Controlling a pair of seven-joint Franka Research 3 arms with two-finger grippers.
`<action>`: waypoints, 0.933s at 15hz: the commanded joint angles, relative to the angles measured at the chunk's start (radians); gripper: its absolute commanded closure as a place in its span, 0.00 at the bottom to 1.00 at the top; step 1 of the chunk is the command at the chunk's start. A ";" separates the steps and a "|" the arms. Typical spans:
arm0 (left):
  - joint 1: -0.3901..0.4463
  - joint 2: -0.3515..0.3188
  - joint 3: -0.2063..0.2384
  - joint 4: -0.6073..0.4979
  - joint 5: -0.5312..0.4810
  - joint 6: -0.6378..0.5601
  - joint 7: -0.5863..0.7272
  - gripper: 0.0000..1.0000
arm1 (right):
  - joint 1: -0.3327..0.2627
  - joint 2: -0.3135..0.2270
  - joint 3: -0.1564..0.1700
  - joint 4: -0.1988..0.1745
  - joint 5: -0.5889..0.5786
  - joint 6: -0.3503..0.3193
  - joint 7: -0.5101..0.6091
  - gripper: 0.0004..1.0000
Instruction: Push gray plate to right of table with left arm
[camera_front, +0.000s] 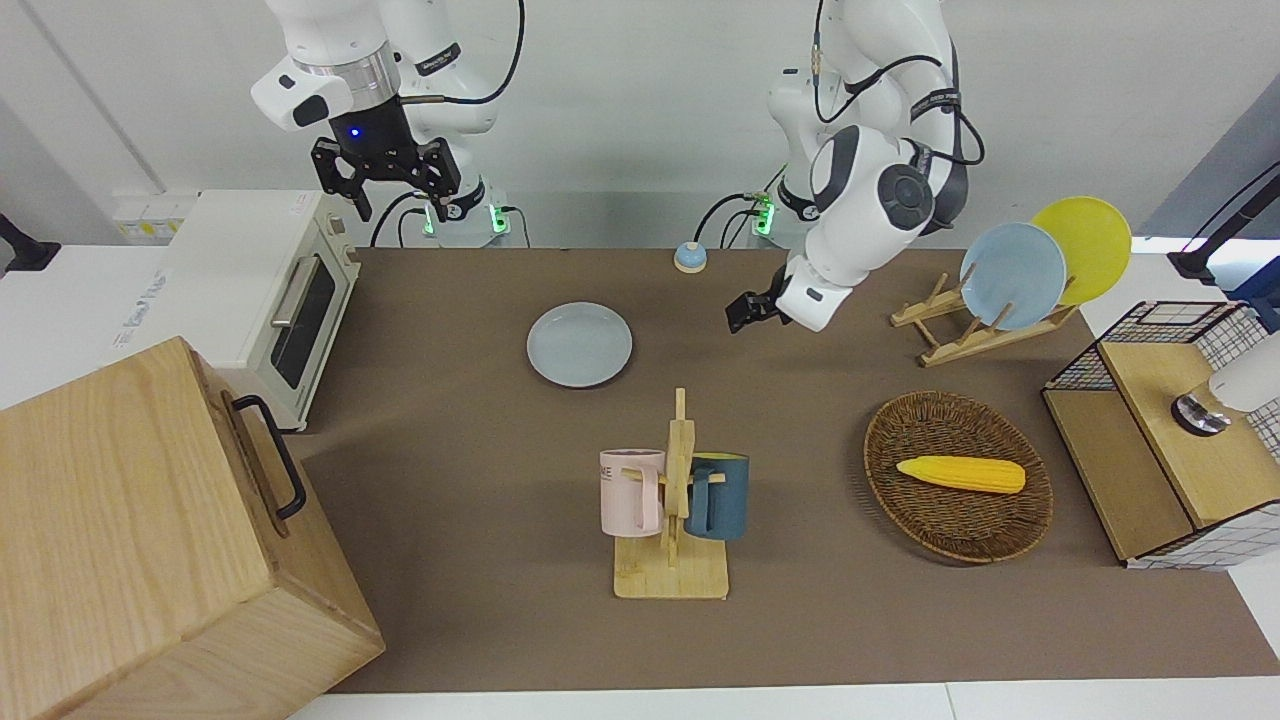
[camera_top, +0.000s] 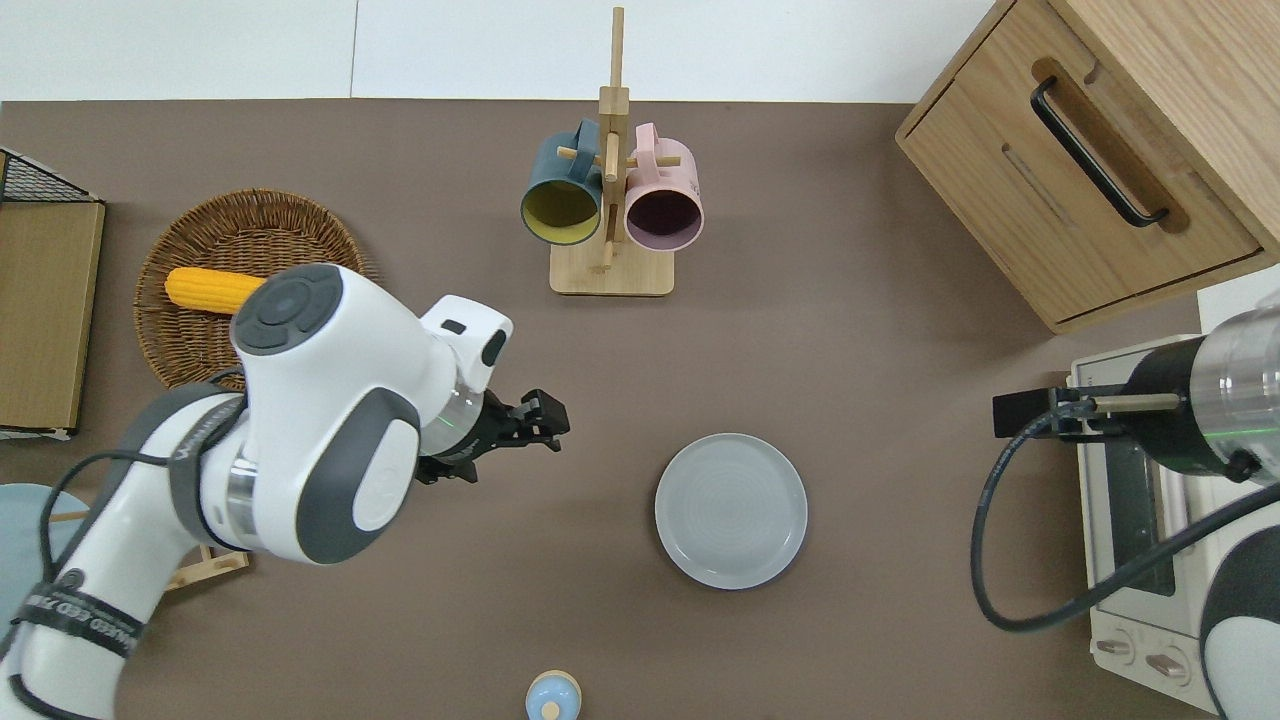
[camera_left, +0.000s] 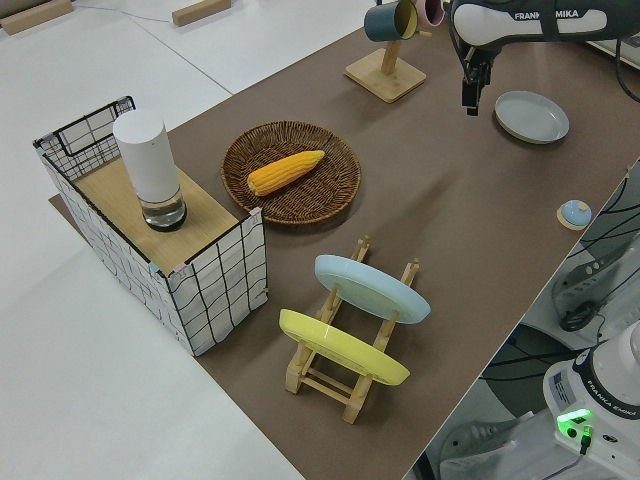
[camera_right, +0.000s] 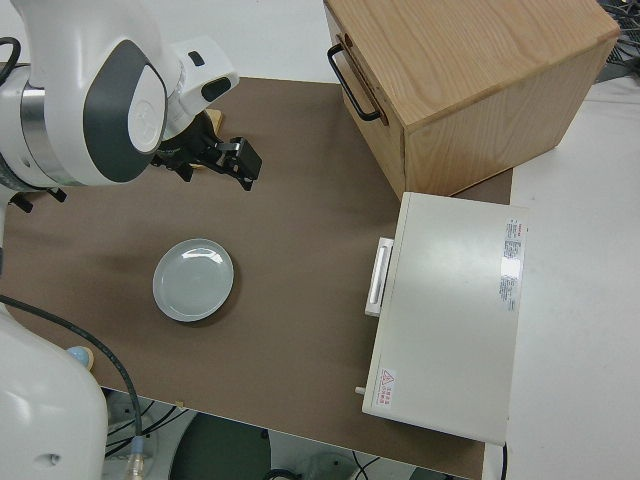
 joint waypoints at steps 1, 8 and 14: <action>0.038 -0.024 0.068 0.035 0.082 -0.086 0.130 0.01 | -0.024 -0.027 0.014 -0.027 0.021 0.000 0.012 0.00; 0.101 -0.060 0.042 0.228 0.293 -0.198 0.185 0.01 | -0.024 -0.027 0.014 -0.027 0.021 0.000 0.012 0.00; 0.163 -0.091 0.010 0.282 0.301 -0.226 0.185 0.01 | -0.024 -0.027 0.014 -0.027 0.021 0.000 0.010 0.00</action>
